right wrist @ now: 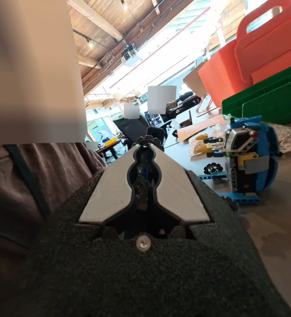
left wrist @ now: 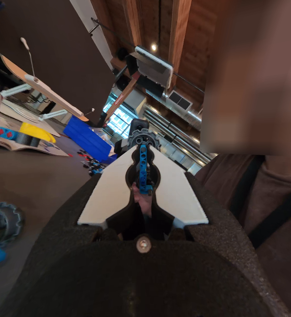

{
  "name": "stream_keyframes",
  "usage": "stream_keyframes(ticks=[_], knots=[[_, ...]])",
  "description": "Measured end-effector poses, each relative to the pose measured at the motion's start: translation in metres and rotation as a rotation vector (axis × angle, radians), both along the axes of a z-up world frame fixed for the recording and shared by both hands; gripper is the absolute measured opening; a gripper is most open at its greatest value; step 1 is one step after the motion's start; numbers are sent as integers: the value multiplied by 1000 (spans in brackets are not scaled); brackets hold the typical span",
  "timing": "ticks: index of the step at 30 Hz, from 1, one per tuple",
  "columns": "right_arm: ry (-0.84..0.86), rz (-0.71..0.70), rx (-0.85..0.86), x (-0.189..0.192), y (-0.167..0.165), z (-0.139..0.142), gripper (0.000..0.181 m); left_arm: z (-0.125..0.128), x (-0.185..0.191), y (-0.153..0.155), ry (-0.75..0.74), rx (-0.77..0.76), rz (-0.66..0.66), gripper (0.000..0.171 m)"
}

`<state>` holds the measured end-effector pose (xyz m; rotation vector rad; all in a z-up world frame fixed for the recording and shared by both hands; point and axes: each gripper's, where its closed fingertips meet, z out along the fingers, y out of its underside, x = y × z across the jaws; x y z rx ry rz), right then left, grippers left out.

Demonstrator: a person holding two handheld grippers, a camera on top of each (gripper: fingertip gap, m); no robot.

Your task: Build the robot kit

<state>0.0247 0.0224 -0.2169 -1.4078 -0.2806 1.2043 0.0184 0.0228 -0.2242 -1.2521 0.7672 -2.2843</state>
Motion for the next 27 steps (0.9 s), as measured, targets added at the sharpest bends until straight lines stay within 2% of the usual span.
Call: stream_keyframes(ticks=[12, 27], knots=[[-94, -20, 19, 4, -3, -1, 7, 2, -2, 0, -12, 5, 4, 5], [-28, 46, -5, 0, -7, 0, 7, 1, 0, -8, -2, 46, -13, 6]])
